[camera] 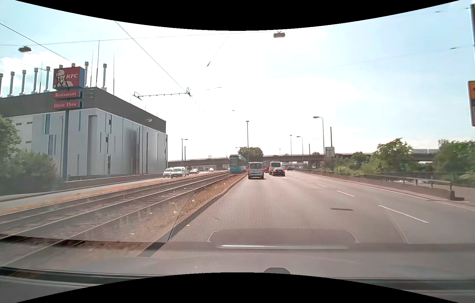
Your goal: Follow the waypoints while adhering to traffic rules and regulations
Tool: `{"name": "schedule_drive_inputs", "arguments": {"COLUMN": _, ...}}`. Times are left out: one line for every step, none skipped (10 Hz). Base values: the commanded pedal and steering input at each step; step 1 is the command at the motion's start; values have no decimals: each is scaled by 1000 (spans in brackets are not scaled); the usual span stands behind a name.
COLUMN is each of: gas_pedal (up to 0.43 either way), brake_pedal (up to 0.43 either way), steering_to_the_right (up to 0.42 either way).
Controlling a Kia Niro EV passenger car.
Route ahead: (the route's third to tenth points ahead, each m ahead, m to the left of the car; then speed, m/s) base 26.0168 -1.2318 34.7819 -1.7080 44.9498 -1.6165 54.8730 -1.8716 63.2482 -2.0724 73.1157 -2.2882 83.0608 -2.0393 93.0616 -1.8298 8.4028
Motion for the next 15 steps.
{"name": "schedule_drive_inputs", "arguments": {"gas_pedal": 0, "brake_pedal": 159, "steering_to_the_right": -2}}
{"name": "schedule_drive_inputs", "arguments": {"gas_pedal": 0, "brake_pedal": 165, "steering_to_the_right": -2}}
{"name": "schedule_drive_inputs", "arguments": {"gas_pedal": 0, "brake_pedal": 165, "steering_to_the_right": -2}}
{"name": "schedule_drive_inputs", "arguments": {"gas_pedal": 0, "brake_pedal": 171, "steering_to_the_right": -2}}
{"name": "schedule_drive_inputs", "arguments": {"gas_pedal": 0, "brake_pedal": 171, "steering_to_the_right": -2}}
{"name": "schedule_drive_inputs", "arguments": {"gas_pedal": 0, "brake_pedal": 177, "steering_to_the_right": -2}}
{"name": "schedule_drive_inputs", "arguments": {"gas_pedal": 0, "brake_pedal": 177, "steering_to_the_right": -2}}
{"name": "schedule_drive_inputs", "arguments": {"gas_pedal": 0, "brake_pedal": 177, "steering_to_the_right": -2}}
{"name": "schedule_drive_inputs", "arguments": {"gas_pedal": 0, "brake_pedal": 183, "steering_to_the_right": 0}}
{"name": "schedule_drive_inputs", "arguments": {"gas_pedal": 0, "brake_pedal": 183, "steering_to_the_right": 1}}
{"name": "schedule_drive_inputs", "arguments": {"gas_pedal": 0, "brake_pedal": 189, "steering_to_the_right": 1}}
{"name": "schedule_drive_inputs", "arguments": {"gas_pedal": 0, "brake_pedal": 195, "steering_to_the_right": 1}}
{"name": "schedule_drive_inputs", "arguments": {"gas_pedal": 0, "brake_pedal": 201, "steering_to_the_right": 1}}
{"name": "schedule_drive_inputs", "arguments": {"gas_pedal": 0, "brake_pedal": 201, "steering_to_the_right": 1}}
{"name": "schedule_drive_inputs", "arguments": {"gas_pedal": 0, "brake_pedal": 207, "steering_to_the_right": 1}}
